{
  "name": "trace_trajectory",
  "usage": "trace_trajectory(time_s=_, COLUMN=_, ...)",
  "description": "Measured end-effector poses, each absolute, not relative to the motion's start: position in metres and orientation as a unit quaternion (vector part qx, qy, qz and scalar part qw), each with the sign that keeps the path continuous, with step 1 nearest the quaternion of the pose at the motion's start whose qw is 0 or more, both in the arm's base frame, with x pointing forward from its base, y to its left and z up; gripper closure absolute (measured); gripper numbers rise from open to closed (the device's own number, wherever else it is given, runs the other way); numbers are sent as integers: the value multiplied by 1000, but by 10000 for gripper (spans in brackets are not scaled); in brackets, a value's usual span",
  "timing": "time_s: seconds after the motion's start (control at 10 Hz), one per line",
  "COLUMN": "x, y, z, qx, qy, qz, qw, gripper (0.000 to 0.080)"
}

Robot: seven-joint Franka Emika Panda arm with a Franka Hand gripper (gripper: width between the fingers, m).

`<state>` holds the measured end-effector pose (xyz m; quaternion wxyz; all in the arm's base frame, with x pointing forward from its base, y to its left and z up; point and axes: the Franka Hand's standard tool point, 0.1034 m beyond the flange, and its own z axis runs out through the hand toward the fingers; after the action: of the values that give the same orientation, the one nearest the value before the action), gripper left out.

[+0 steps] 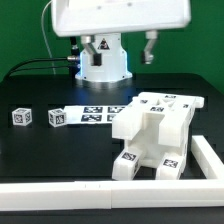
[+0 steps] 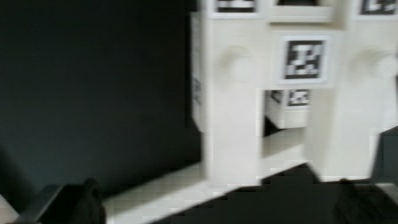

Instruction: Assemble chair

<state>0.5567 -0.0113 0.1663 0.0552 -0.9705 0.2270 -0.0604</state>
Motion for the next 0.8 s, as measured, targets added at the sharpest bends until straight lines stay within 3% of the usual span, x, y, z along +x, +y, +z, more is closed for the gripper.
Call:
trace_trajectory(time_s=0.4, x=556, y=-13, z=163, qx=-970, qy=231, qz=-57, qw=55, gripper=151)
trace_trajectory(time_s=0.8, x=540, y=-75, z=147, qx=-947, qy=314, qz=-13, qw=67, gripper=151)
